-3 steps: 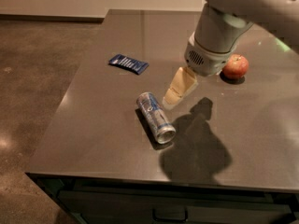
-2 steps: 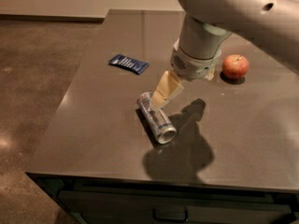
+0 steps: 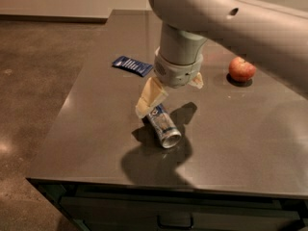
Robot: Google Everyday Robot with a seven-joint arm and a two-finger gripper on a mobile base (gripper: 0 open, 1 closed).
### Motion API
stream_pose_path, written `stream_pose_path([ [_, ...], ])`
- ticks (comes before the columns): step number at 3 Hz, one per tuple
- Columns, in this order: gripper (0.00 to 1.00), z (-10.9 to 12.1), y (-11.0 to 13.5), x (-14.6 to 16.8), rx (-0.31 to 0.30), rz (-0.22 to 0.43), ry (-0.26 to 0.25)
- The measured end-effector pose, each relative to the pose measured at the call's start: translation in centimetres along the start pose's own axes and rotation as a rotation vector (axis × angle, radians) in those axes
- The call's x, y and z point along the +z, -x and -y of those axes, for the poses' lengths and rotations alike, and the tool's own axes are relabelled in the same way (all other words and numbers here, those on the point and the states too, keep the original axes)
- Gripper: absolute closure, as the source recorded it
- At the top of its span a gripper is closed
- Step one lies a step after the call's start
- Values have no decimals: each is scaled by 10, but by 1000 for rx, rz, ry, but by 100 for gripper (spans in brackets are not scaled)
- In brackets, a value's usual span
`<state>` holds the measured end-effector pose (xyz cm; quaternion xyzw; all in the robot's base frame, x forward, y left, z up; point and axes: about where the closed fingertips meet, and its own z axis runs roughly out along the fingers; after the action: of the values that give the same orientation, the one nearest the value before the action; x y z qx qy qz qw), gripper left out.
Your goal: Place redbull can upright
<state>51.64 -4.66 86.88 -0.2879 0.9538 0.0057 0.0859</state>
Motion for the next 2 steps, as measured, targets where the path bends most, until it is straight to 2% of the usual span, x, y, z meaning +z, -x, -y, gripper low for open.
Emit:
stream_pose_path([
  [2,0,-16,0,23,14,-85,-12],
])
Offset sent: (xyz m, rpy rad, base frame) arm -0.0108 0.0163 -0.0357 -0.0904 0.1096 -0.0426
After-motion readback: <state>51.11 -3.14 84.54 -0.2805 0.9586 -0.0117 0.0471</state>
